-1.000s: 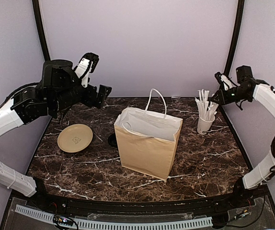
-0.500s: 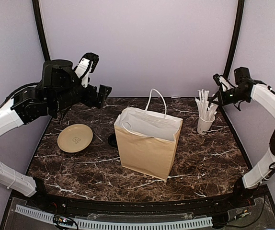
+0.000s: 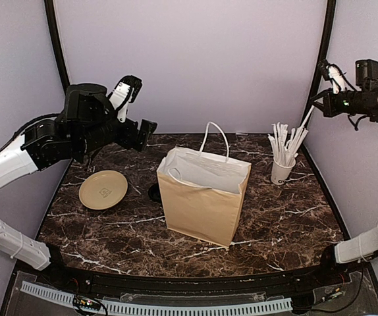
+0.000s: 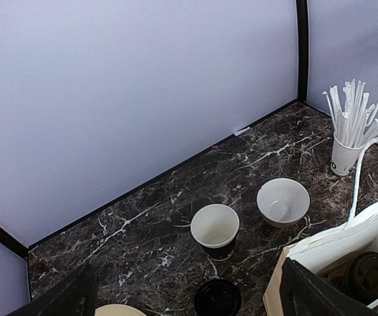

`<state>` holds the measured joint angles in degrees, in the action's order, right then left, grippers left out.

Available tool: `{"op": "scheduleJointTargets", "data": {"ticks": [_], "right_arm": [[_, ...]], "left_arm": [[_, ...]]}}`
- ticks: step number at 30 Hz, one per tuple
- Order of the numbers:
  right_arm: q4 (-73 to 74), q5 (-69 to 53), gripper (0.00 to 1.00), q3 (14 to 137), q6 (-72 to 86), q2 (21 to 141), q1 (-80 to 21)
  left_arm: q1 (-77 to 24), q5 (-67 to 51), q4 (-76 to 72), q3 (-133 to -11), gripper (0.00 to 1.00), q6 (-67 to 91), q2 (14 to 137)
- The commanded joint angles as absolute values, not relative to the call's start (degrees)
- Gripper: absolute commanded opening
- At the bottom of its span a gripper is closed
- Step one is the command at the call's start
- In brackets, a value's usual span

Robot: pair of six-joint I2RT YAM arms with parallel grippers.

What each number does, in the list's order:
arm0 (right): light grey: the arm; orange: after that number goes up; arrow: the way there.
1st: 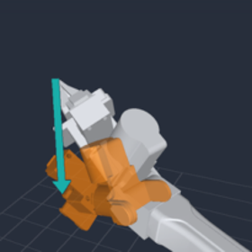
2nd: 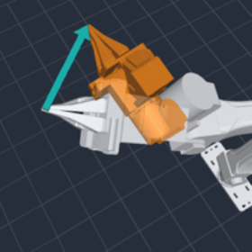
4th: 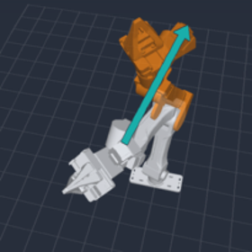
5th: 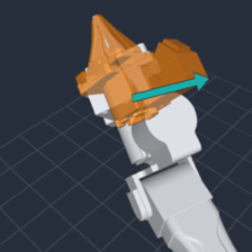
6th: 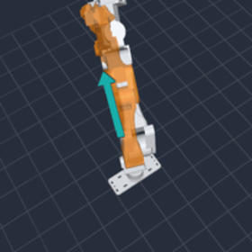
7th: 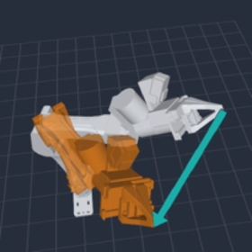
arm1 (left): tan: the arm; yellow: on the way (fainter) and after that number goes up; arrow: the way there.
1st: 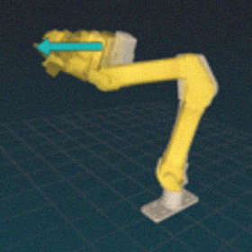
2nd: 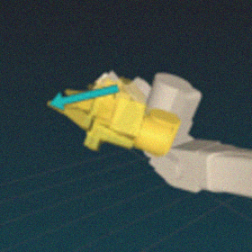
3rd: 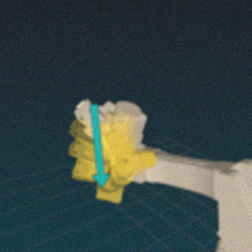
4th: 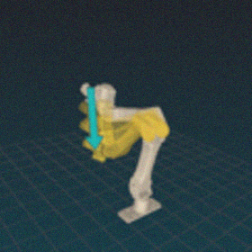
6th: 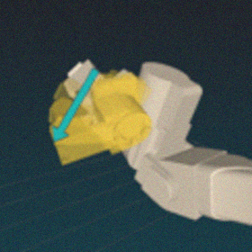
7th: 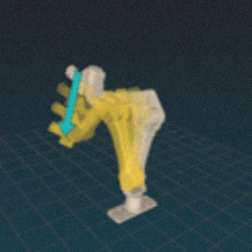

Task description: Pack the takeout coffee

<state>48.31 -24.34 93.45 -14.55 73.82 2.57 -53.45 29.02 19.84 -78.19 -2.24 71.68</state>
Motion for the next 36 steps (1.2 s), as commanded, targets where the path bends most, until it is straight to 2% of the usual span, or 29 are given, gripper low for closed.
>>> {"op": "scheduleJointTargets", "data": {"ticks": [1, 7, 10, 15, 20, 27, 32, 36], "right_arm": [[52.2, -25.5, 0.00, 99.4, -14.5, 73.1, 2.5], [58.2, -30.0, 0.00, 112.4, -15.6, 76.2, 2.5], [56.2, -39.3, 0.00, 115.2, -14.5, 75.7, 2.5], [52.1, -62.8, 0.00, 115.8, -10.4, 76.4, 2.4], [38.0, -81.4, 0.00, 111.7, 1.6, 75.8, 0.5], [27.1, -81.2, 0.00, 111.5, 10.9, 78.7, -11.6], [25.9, -70.6, 0.00, 109.7, 11.4, 82.1, -17.9], [27.1, -67.1, 0.00, 111.6, 11.2, 87.7, -20.2]], "left_arm": [[-53.2, 28.4, 19.7, -80.4, 0.99, -2.4, 71.4], [-53.2, 28.6, 19.8, -81.2, 0.99, -2.4, 71.0], [-53.2, 29.0, 19.5, -81.2, 0.99, -2.8, 71.1], [-53.2, 29.5, 19.6, -82.1, 0.99, -3.4, 72.0], [-53.1, 29.7, 20.1, -83.1, 0.99, -3.3, 72.3], [-53.2, 29.7, 20.0, -82.7, 0.99, -2.1, 72.0], [-53.2, 29.7, 20.6, -82.4, 0.99, -1.0, 71.1], [-53.2, 30.5, 21.0, -81.9, 0.99, -0.8, 69.9]]}}
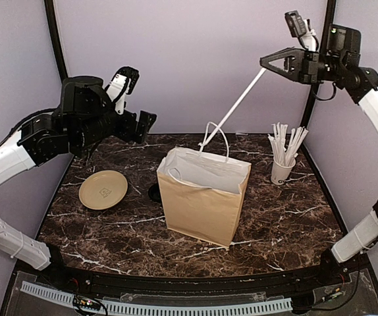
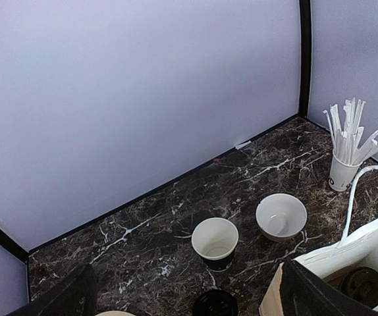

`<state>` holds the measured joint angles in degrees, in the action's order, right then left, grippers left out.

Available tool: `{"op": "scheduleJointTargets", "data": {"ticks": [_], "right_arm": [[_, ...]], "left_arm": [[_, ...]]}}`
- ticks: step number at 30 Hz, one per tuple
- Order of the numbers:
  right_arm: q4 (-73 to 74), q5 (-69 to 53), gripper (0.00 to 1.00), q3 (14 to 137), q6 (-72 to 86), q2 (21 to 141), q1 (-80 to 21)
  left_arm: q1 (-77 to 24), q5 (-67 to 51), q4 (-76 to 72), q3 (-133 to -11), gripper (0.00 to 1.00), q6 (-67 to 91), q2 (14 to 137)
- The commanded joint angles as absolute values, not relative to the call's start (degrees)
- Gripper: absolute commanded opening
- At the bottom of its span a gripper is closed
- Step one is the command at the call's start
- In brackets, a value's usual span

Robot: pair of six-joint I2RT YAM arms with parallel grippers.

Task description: Pack the takeout coffee

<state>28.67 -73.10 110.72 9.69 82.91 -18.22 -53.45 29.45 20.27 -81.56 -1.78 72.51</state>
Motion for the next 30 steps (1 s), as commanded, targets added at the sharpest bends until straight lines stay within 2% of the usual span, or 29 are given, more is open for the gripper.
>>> {"op": "scheduleJointTargets", "data": {"ticks": [1, 13, 17, 21, 23, 27, 30], "right_arm": [[27.8, -66.2, 0.00, 112.1, 10.5, 88.8, -21.0], [39.5, -52.4, 0.00, 117.4, -3.1, 98.9, -34.6], [41.2, -50.4, 0.00, 117.8, -5.6, 99.7, -36.7], [42.6, -46.5, 0.00, 123.7, -8.2, 98.2, -36.1], [41.4, -47.6, 0.00, 124.4, -8.4, 96.6, -36.0], [43.1, -59.0, 0.00, 124.2, -10.0, 94.8, -36.5], [44.5, -60.0, 0.00, 120.9, -11.9, 92.0, -38.2]], "left_arm": [[-53.2, 30.6, 21.0, -81.4, 0.99, -0.8, 69.7], [-53.2, 32.5, 21.0, -77.8, 0.99, -0.2, 66.1], [-53.2, 32.7, 20.8, -77.1, 0.99, -0.2, 65.7], [-53.2, 32.5, 21.0, -77.1, 0.99, -0.4, 65.6], [-53.2, 32.7, 20.8, -77.0, 0.99, -0.5, 65.5], [-53.2, 33.1, 20.5, -77.1, 0.99, -1.1, 65.5], [-53.2, 33.1, 20.9, -77.3, 0.99, -1.0, 65.6]]}}
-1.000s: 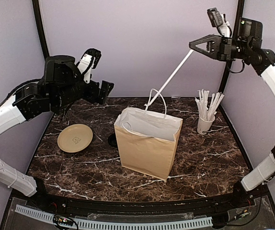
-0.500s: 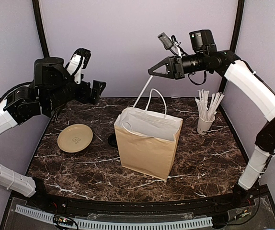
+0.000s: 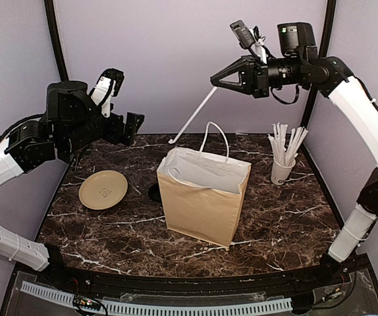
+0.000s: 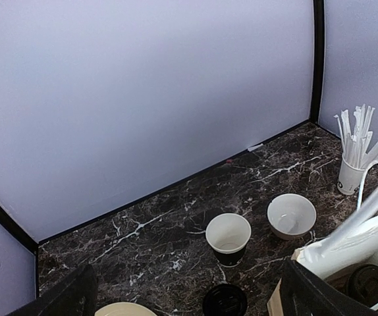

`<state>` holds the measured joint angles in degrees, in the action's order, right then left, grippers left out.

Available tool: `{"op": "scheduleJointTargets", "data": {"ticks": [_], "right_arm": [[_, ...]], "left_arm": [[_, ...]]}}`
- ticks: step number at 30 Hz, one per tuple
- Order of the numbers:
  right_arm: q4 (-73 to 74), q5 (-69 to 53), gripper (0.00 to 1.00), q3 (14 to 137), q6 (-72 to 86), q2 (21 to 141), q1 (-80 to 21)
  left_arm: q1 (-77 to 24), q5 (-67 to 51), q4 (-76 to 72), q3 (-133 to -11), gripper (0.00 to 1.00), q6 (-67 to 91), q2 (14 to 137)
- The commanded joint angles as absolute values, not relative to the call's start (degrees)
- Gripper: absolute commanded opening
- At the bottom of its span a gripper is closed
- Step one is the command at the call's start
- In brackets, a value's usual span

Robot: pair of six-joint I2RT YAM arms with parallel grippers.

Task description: Pack the takeout coffee

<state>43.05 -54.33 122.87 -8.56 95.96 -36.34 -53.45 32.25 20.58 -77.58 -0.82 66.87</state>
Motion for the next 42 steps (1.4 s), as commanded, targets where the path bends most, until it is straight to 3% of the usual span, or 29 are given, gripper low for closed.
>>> {"op": "scheduleJointTargets", "data": {"ticks": [1, 9, 26, 27, 29, 31, 36, 42], "right_arm": [[45.4, -59.5, 0.00, 120.1, -13.0, 91.2, -38.5], [47.4, -55.6, 0.00, 113.2, -16.7, 87.6, -38.7], [31.6, -54.3, 0.00, 105.4, -9.0, 95.2, -41.3], [32.9, -54.7, 0.06, 105.7, -10.5, 95.5, -41.4], [37.5, -55.7, 0.32, 106.1, -14.7, 95.7, -41.4], [42.0, -55.7, 0.46, 106.0, -18.4, 94.9, -41.3], [48.1, -54.0, 0.62, 105.7, -23.5, 90.4, -39.7], [44.9, -49.8, 0.66, 101.9, -20.7, 83.8, -31.1]], "left_arm": [[-53.2, 33.1, 21.0, -77.4, 0.99, -0.9, 65.6], [-53.2, 32.7, 20.8, -78.5, 0.99, -0.8, 66.9], [-53.1, 32.3, 20.5, -77.0, 0.99, -0.5, 66.3], [-53.2, 32.4, 20.5, -76.8, 0.99, -0.5, 66.2], [-53.2, 32.4, 20.6, -76.6, 0.99, -0.5, 65.9], [-53.2, 32.4, 20.6, -76.3, 0.99, -0.5, 65.7], [-53.1, 33.0, 19.3, -75.0, 0.99, -1.8, 65.0], [-53.0, 33.0, 18.5, -75.1, 0.99, -2.6, 66.2]]}}
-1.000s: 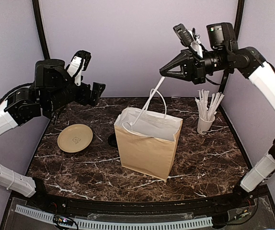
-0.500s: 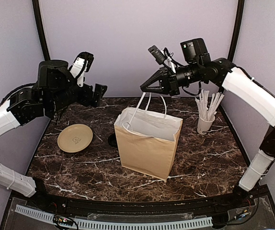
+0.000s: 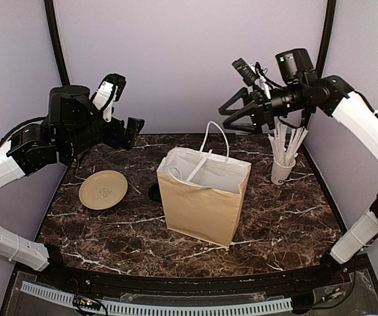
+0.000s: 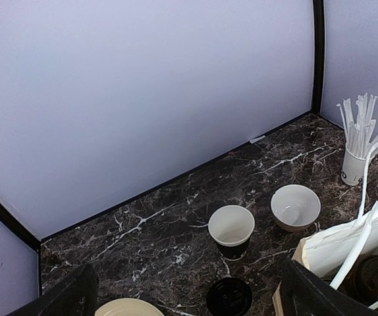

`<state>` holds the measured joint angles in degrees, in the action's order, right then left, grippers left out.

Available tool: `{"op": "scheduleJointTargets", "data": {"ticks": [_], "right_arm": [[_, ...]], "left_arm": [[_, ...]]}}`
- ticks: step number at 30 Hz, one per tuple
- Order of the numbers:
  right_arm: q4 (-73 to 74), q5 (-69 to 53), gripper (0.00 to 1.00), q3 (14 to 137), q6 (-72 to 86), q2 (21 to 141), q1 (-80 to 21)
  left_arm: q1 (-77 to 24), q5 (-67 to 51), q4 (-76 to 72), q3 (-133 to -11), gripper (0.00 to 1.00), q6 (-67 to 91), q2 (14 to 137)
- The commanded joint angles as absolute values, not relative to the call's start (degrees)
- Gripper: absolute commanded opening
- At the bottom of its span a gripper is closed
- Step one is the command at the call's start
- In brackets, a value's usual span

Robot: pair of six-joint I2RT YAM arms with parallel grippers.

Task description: Pack the takeout coffee

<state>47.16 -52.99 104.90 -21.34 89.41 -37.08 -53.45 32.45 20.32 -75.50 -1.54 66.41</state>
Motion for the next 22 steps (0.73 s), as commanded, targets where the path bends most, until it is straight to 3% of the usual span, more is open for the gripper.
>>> {"op": "scheduleJointTargets", "data": {"ticks": [1, 5, 8, 17, 22], "right_arm": [[43.6, -49.4, 0.66, 100.7, -19.6, 82.7, -28.8], [37.2, -42.5, 0.79, 94.2, -14.5, 78.0, -19.3], [31.2, -34.1, 0.98, 88.1, -9.9, 74.0, -13.1], [16.8, -4.5, 0.99, 72.9, 2.6, 64.9, -3.5], [14.2, -6.7, 0.98, 69.6, 3.7, 62.5, -0.9]], "left_arm": [[-52.9, 32.9, 18.5, -75.3, 0.99, -2.6, 66.4], [-51.2, 32.2, 18.8, -76.5, 0.99, -3.0, 67.8], [-48.2, 30.6, 19.4, -77.4, 0.99, -2.4, 68.4], [-40.2, 25.6, 24.6, -84.0, 0.99, -2.4, 72.8], [-38.5, 22.1, 25.4, -86.8, 0.99, -3.2, 75.7]]}}
